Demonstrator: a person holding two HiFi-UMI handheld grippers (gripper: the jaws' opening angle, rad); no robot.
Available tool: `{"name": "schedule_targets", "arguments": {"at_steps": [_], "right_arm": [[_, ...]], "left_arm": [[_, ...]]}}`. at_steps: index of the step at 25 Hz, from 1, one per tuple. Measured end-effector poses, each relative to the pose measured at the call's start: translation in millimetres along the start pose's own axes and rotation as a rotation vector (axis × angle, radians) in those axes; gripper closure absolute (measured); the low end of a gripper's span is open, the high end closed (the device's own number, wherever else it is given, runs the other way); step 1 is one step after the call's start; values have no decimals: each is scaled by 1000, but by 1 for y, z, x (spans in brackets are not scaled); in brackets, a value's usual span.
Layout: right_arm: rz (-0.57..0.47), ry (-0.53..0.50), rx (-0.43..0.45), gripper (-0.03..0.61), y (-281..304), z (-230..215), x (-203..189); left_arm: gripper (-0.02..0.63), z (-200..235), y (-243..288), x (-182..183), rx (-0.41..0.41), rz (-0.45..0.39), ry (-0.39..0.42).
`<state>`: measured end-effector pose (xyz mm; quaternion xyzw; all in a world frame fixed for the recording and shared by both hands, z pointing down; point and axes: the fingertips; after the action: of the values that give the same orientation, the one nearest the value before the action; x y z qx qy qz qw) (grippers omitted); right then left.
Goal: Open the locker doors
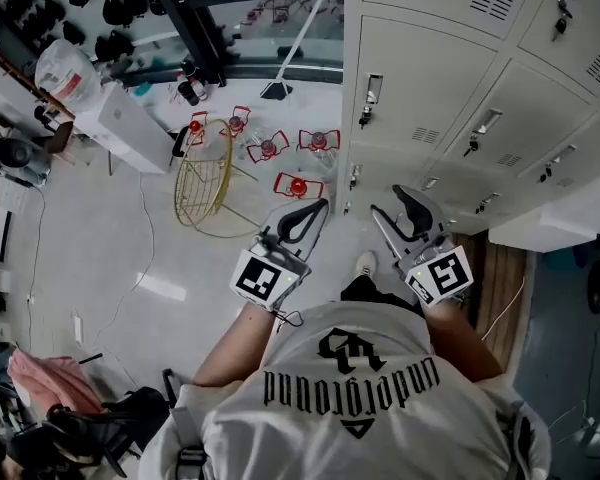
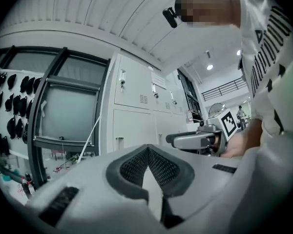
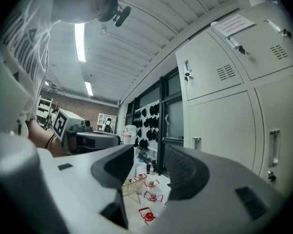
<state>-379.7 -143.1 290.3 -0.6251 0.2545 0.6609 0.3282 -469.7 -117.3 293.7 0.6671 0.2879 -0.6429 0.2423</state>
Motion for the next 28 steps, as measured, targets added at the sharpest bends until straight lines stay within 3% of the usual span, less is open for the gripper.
{"name": "schedule_targets", "arguments": {"at_steps": [9, 14, 28], "right_arm": [[19, 1, 29, 362, 79, -59, -13], [52, 10, 56, 322, 128, -84, -36], [93, 38, 49, 224, 211, -112, -68]], "left_arm": [[607, 57, 53, -4, 52, 11, -5], [607, 94, 80, -12, 94, 16, -13], [607, 147, 118, -37, 142, 48, -38]]}}
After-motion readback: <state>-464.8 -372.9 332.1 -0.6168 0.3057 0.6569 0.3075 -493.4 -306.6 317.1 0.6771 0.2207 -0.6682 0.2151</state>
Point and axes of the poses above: the fingertips, and each gripper's own axes: y forward along the fingers, z to its left, x out of its top, and after that the axes turned 8 degrees about -x, right-handed
